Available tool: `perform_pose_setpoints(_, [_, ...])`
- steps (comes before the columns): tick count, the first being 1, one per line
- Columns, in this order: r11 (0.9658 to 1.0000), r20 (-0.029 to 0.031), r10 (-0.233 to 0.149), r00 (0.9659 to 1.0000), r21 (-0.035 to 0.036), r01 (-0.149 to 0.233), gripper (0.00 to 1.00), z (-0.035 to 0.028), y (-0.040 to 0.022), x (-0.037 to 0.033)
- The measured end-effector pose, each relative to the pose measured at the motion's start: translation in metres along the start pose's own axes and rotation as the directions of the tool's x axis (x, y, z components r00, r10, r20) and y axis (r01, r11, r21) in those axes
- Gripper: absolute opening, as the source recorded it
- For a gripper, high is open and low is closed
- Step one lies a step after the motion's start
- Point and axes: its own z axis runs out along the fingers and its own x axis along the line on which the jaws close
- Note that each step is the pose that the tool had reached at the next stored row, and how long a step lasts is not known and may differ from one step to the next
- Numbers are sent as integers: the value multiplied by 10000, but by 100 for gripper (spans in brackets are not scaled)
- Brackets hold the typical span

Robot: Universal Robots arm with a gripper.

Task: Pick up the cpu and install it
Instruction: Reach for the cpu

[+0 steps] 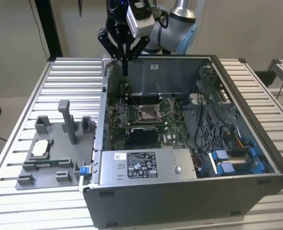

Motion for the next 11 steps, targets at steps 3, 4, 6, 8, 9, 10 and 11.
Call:
perform_pose_setpoints(3, [10000,0,1,10000,0,-1,0,-1,-3,29])
perform_pose_setpoints(4, [10000,0,1,10000,0,-1,0,-1,-4,36])
perform_pose_setpoints(6, [10000,0,0,10000,0,0,0,-1,-5,51])
perform_pose_setpoints(8, [10000,0,0,10000,0,0,0,-2,-7,66])
perform_pose_setpoints(9, [10000,0,1,10000,0,-1,0,-2,-7,73])
perform_pose_setpoints(10, [10000,0,1,10000,0,-1,0,-2,-8,81])
perform_pose_setpoints(11, [10000,0,0,10000,1,0,0,-2,-9,87])
